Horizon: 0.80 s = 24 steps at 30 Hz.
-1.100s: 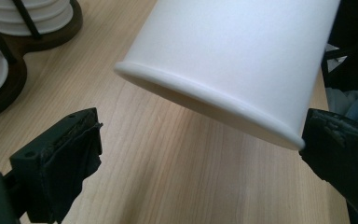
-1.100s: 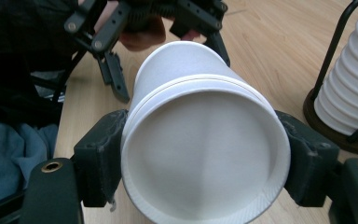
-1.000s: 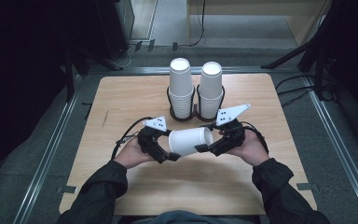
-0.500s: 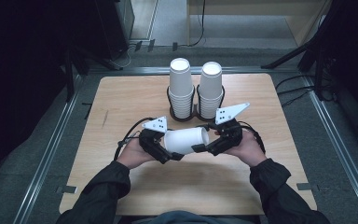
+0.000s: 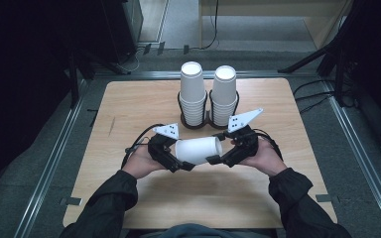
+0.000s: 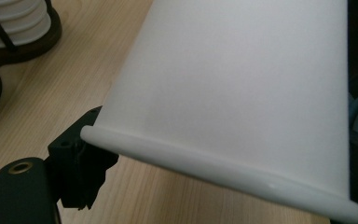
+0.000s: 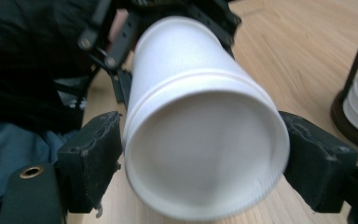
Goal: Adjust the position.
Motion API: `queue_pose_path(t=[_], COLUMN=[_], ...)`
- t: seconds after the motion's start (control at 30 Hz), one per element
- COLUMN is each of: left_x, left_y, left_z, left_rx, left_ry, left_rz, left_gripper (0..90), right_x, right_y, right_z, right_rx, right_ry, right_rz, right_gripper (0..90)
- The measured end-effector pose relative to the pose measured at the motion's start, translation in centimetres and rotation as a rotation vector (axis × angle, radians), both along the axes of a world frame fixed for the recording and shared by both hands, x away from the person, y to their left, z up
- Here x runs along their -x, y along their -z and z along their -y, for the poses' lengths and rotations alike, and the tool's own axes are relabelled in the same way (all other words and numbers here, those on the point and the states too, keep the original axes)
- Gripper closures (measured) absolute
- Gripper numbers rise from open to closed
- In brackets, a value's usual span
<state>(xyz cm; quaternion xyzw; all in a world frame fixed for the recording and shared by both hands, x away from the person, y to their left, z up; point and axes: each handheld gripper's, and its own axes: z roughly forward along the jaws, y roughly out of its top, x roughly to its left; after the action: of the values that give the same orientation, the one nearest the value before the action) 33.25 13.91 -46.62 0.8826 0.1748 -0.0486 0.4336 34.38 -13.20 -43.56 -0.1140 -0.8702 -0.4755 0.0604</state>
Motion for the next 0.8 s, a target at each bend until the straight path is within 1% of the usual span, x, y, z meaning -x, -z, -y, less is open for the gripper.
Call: queue_pose_path(t=[0.07,0.1,0.13,0.17,0.2,0.23,0.3,0.37,0.4,0.43,0.47,0.57,0.63,0.67,0.73,0.77,0.8], left_x=[0.0,0.0,-0.1,-0.1,-0.1,-0.2,-0.2,-0.2,-0.1,-0.1,0.0,0.1,0.0,-0.1,-0.2,-0.3,-0.3], left_y=[-0.2,-0.3,-0.4,-0.5,-0.8,-1.0,-1.3,-1.8,-2.0,-2.3,-2.4,-2.8,-2.8,-2.7,-2.7,-2.7,-2.7], left_z=[-0.3,-0.6,-0.8,-1.1,-1.3,-1.6,-1.9,-2.4,-2.6,-2.7,-2.9,-3.2,-3.3,-3.2,-3.1,-3.0,-2.9], left_rx=[-0.012,-0.009,-0.012,-0.012,-0.021,-0.032,-0.044,-0.065,-0.075,-0.083,-0.091,-0.134,-0.152,-0.153,-0.159,-0.158,-0.163], left_ry=[-0.013,-0.020,-0.024,-0.028,-0.042,-0.038,-0.053,-0.067,-0.077,-0.080,-0.083,-0.089,-0.091,-0.091,-0.071,-0.057,-0.054], left_rz=[0.003,-0.001,0.002,-0.006,0.002,0.007,0.023,0.032,0.035,0.034,0.041,0.049,0.048,0.038,0.054,0.048,0.050], left_gripper=[11.8,11.8,11.8,11.7,11.7,11.7,11.7,11.6,11.6,11.7,11.7,11.6,11.6,11.6,11.6,11.6,11.6], right_x=[0.0,0.1,0.1,0.1,0.2,0.2,0.2,0.1,0.0,0.0,-0.1,-0.1,-0.2,-0.2,-0.2,-0.2,-0.3], right_y=[0.2,0.2,0.3,0.3,0.4,0.4,0.4,0.6,0.7,0.7,0.8,0.8,0.9,1.0,1.0,1.0,1.0], right_z=[0.0,0.0,0.1,0.1,0.1,0.1,0.2,0.4,0.4,0.5,0.6,0.6,0.5,0.5,0.3,0.2,0.1], right_rx=[0.027,0.039,0.045,0.050,0.055,0.058,0.060,0.059,0.060,0.060,0.060,0.061,0.065,0.069,0.065,0.060,0.063], right_ry=[0.004,0.003,-0.002,-0.006,-0.003,-0.003,-0.006,-0.003,0.005,0.011,0.015,0.021,0.020,0.021,0.027,0.028,0.020], right_rz=[0.003,0.006,0.015,0.012,0.016,0.014,0.015,-0.001,-0.003,0.006,0.003,0.003,0.016,0.018,0.019,0.020,0.021], right_gripper=[17.8,17.8,17.8,17.8,17.7,17.7,17.7,17.7,17.7,17.7,17.7,17.7,17.7,17.7,17.5,17.5,17.5])
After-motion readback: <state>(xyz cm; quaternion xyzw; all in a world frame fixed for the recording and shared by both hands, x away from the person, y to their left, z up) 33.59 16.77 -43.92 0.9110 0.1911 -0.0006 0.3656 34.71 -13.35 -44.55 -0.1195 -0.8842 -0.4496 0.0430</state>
